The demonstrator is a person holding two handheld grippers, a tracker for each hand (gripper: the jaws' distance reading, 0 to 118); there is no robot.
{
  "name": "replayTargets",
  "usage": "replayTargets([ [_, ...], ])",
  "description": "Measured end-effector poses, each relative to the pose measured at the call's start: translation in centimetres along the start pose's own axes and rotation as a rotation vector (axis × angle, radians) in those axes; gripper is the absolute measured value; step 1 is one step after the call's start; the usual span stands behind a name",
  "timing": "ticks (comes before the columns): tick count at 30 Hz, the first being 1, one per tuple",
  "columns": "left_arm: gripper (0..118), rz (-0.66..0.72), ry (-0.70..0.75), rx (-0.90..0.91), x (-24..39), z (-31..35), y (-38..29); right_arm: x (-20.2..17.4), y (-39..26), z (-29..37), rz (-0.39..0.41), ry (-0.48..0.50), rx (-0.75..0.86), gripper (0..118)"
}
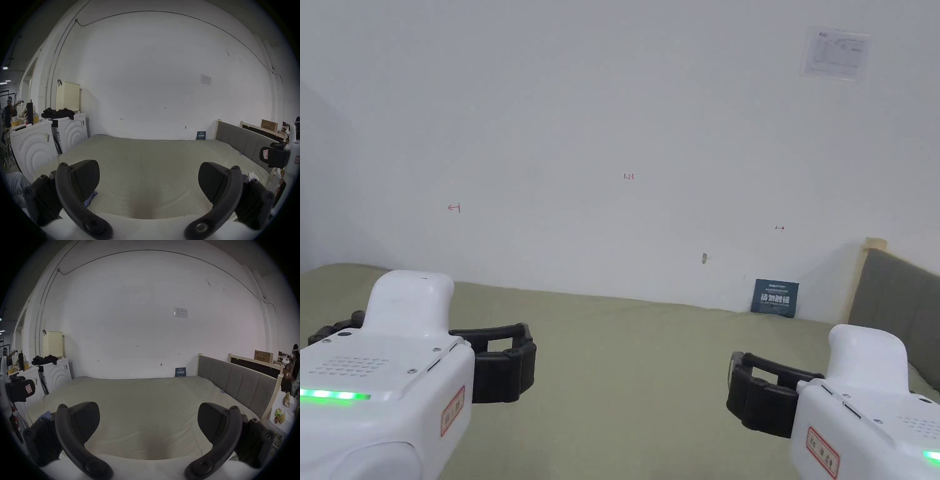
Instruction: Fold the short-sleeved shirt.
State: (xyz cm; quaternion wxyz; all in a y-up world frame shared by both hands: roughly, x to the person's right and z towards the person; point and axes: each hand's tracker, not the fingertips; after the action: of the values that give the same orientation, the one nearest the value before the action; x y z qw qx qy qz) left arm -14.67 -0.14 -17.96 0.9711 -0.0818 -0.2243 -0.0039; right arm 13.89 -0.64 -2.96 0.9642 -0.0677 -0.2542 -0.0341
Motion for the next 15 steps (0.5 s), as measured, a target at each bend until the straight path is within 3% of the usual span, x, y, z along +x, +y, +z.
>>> replayTargets([
  [15, 118, -0.017, 0.01, -0.009, -0.2, -0.7, 0.2, 0.2, 1.6, -0.6, 0.001, 0.0, 0.023, 118],
])
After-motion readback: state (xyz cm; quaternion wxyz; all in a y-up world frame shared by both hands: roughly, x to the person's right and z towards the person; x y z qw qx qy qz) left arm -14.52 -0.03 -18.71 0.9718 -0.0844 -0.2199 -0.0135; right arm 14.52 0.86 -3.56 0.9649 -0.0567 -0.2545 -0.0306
